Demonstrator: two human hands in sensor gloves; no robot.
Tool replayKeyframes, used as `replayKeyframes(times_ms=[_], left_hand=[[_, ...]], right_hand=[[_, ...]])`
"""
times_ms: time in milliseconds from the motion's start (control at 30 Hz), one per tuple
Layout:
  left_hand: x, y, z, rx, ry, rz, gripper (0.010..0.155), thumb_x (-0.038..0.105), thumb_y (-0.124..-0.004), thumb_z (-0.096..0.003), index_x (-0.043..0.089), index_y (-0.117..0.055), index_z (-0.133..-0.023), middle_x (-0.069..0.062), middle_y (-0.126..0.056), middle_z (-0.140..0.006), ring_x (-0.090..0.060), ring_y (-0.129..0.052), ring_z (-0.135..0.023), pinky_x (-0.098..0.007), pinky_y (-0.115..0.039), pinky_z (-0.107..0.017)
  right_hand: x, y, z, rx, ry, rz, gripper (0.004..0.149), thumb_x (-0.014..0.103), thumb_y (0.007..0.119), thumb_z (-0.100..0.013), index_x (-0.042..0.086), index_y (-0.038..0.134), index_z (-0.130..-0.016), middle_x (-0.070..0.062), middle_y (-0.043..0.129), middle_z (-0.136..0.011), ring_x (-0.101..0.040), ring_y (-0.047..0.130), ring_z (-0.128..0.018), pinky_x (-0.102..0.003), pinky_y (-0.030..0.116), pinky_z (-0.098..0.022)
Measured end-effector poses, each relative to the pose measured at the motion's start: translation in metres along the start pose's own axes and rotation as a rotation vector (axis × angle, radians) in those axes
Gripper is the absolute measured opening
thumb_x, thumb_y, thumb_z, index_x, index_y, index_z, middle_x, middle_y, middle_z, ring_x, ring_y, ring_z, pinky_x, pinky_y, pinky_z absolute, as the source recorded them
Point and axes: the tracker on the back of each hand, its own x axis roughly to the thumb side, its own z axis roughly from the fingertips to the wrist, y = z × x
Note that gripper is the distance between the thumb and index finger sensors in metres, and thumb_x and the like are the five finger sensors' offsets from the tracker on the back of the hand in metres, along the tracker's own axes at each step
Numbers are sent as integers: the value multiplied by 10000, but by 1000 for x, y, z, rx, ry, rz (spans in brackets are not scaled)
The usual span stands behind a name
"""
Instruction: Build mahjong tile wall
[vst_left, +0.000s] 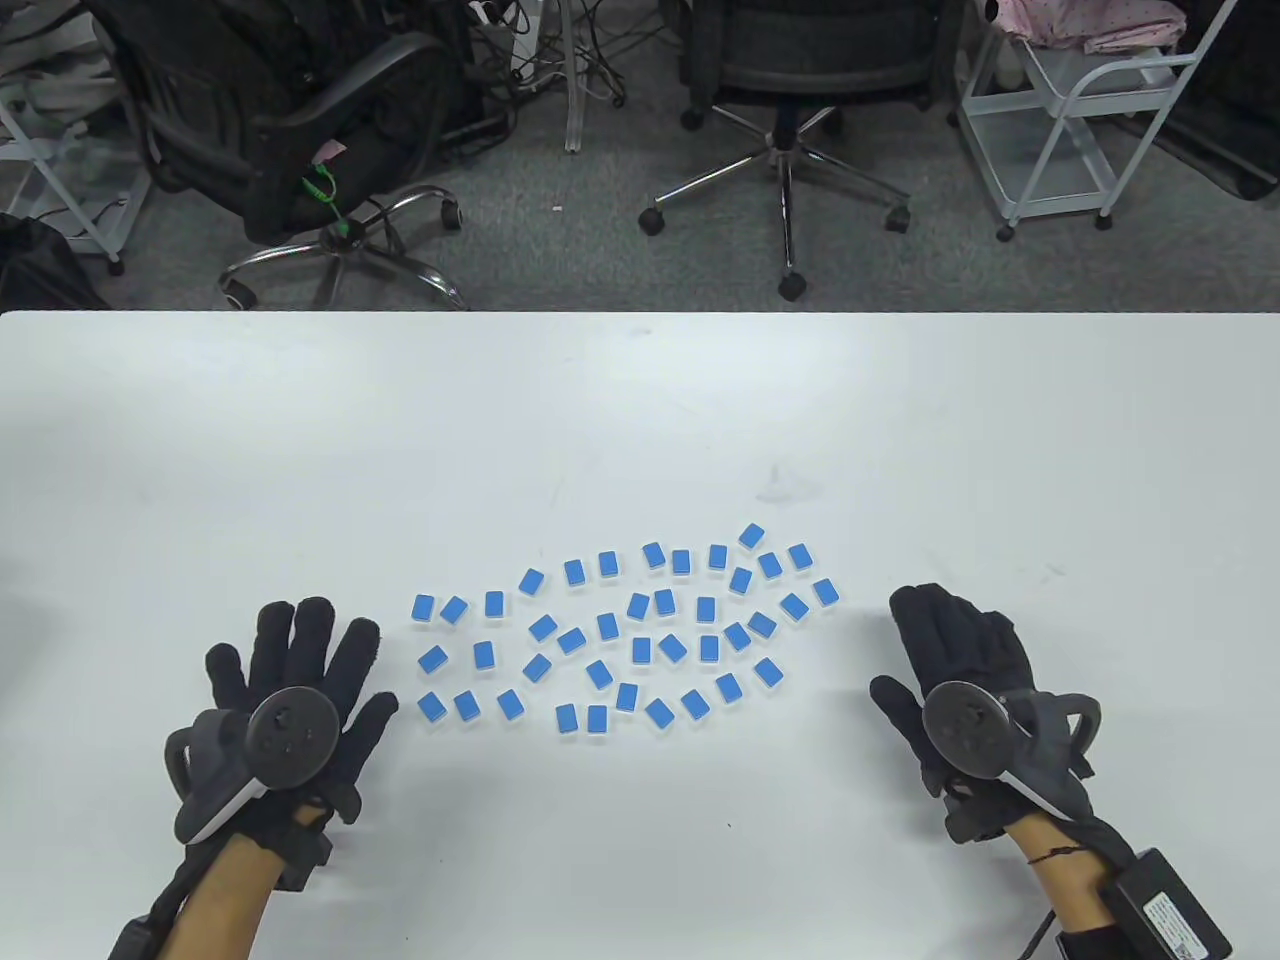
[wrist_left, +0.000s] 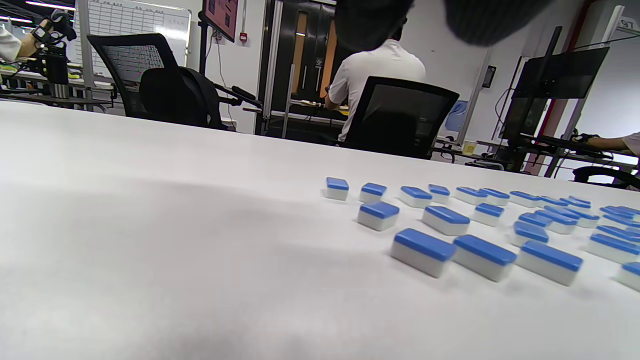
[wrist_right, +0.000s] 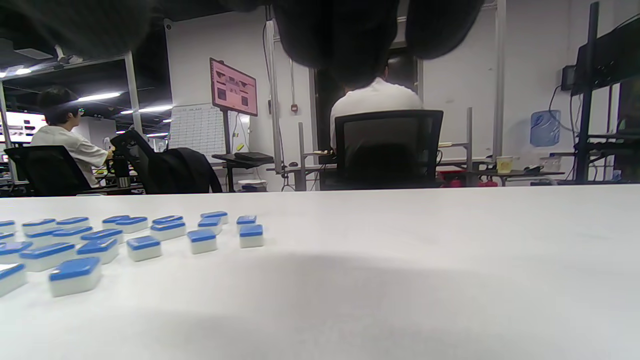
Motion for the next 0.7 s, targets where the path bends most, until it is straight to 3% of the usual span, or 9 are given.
replayKeyframes(times_ms=[167,367,467,533,700], left_hand=[[1,0,1,-1,-5,18,693,635,-572,-501,396,-414,-1132,29,-143,-1210,-305,-55,-1118,-680,-70,-719],[-1,-3,3,-23,-4,45,692,632,-572,-502,390,-423,-1132,24,-152,-1211,-306,-66,-1121,-681,-78,-722],[-3,-2,4,-29,-3,52,688,630,-573,-502,389,-428,-1130,17,-162,-1212,-312,-74,-1120,-682,-82,-722],[-3,0,4,-20,-7,50,690,630,-572,-502,386,-431,-1131,15,-164,-1212,-313,-75,-1120,-682,-83,-723],[-1,0,2,-21,-19,78,690,629,-572,-502,383,-434,-1131,15,-165,-1212,-313,-76,-1120,-681,-83,-722]], right_hand=[[6,6,1,42,-45,-17,767,575,705,-379,306,362,-1010,-54,633,-1043,-313,756,-892,-570,621,-709],[24,26,2,194,-141,-32,703,509,783,-375,278,507,-980,-50,798,-919,-304,896,-742,-556,744,-603],[35,38,-1,259,-161,7,718,501,804,-371,288,495,-984,-63,790,-926,-319,909,-736,-563,761,-583],[47,49,-9,365,-175,81,755,503,804,-374,305,428,-998,-78,727,-975,-334,886,-771,-565,752,-592],[70,62,-32,358,-197,219,793,483,809,-372,337,341,-995,-54,674,-1005,-316,860,-774,-557,737,-601]])
